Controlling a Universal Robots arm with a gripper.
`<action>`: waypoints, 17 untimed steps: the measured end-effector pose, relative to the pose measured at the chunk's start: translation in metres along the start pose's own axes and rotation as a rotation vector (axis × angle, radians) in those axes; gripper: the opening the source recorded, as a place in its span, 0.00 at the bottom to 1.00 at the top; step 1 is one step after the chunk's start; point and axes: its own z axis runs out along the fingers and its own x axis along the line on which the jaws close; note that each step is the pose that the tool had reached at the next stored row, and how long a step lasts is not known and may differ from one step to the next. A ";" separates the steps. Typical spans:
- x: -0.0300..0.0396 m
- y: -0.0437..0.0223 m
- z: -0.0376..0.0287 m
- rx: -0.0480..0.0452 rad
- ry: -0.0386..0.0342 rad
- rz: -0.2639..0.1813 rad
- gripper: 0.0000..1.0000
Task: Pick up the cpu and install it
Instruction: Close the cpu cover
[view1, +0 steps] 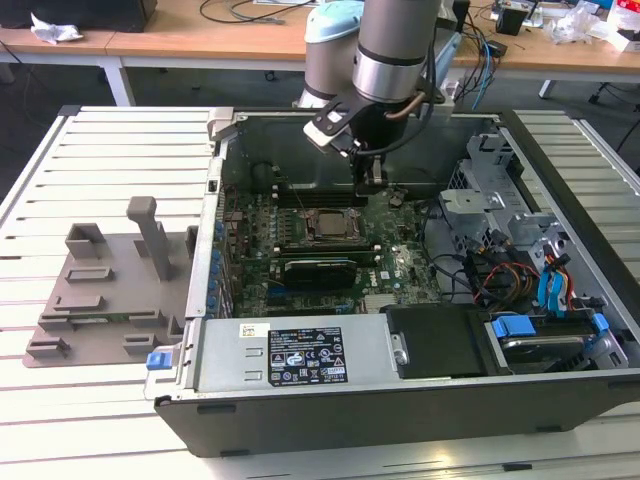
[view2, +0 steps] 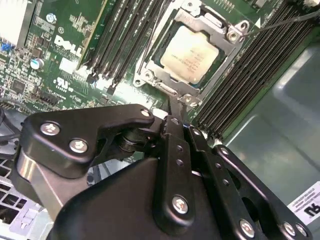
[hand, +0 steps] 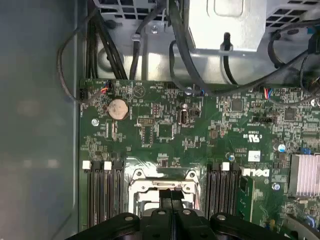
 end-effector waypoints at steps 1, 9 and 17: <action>0.0002 -0.0060 0.0015 0.0000 0.0000 0.000 0.11; 0.0007 -0.0181 0.0061 0.0000 0.0000 0.000 0.11; 0.0015 -0.0308 0.0179 0.0000 0.0000 0.000 0.11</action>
